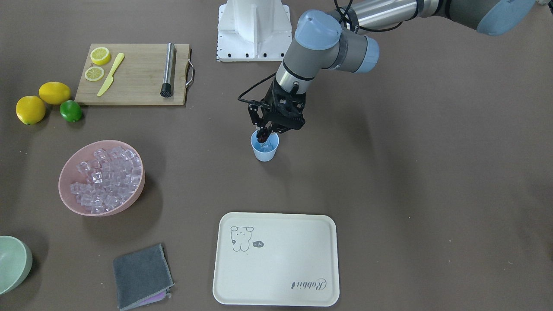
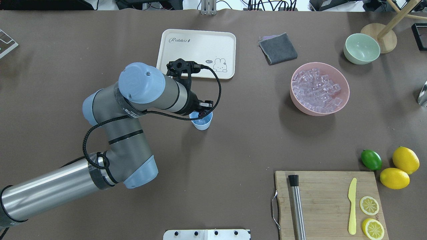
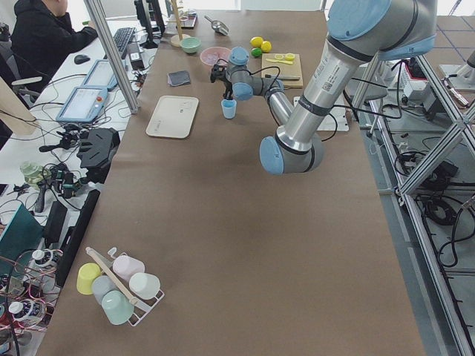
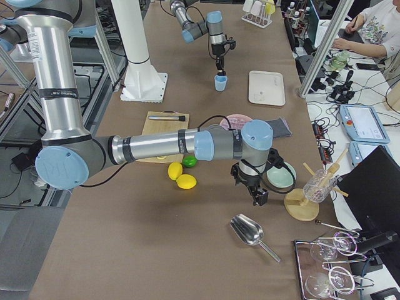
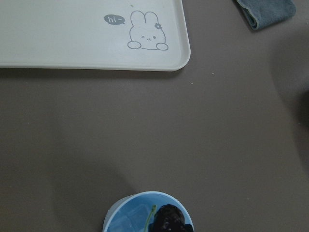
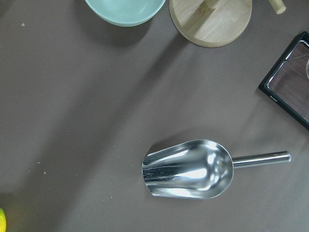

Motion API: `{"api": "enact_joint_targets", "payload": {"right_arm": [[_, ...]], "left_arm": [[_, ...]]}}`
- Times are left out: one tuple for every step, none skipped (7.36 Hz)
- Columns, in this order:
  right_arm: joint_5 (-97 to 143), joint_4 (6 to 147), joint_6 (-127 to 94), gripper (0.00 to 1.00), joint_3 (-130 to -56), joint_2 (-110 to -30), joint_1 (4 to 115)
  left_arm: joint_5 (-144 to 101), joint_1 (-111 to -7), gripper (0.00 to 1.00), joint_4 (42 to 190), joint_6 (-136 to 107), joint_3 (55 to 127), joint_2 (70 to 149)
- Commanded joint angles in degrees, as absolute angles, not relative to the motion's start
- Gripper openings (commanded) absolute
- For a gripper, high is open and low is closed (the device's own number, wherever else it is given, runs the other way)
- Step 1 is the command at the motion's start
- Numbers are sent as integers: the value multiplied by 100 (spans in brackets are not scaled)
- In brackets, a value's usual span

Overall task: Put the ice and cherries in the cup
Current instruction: 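Open the left gripper to drop the cherries into the blue cup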

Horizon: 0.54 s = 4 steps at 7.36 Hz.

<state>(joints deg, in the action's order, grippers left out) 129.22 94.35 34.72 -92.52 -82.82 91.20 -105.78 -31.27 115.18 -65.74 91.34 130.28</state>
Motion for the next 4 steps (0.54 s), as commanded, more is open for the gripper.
{"api": "enact_joint_targets", "payload": {"right_arm": [[12929,9396,3454,99,-9220,-8288,9123],[12929,9396,3454,99,-9220,-8288,9123],[12937,9396,3454,99,-9220,-8288,9123],[12937,9396,3454,99,-9228,-8288,9123]], "left_arm": [[-10565,-3111,43,11522,-6530,9036,12990],[-10556,-3111,94,11522,-6556,9026,12999],[-10564,-3120,97,11522,-6548,9052,12990],[-10599,-3225,97,11514,-6583,9175,12982]]}}
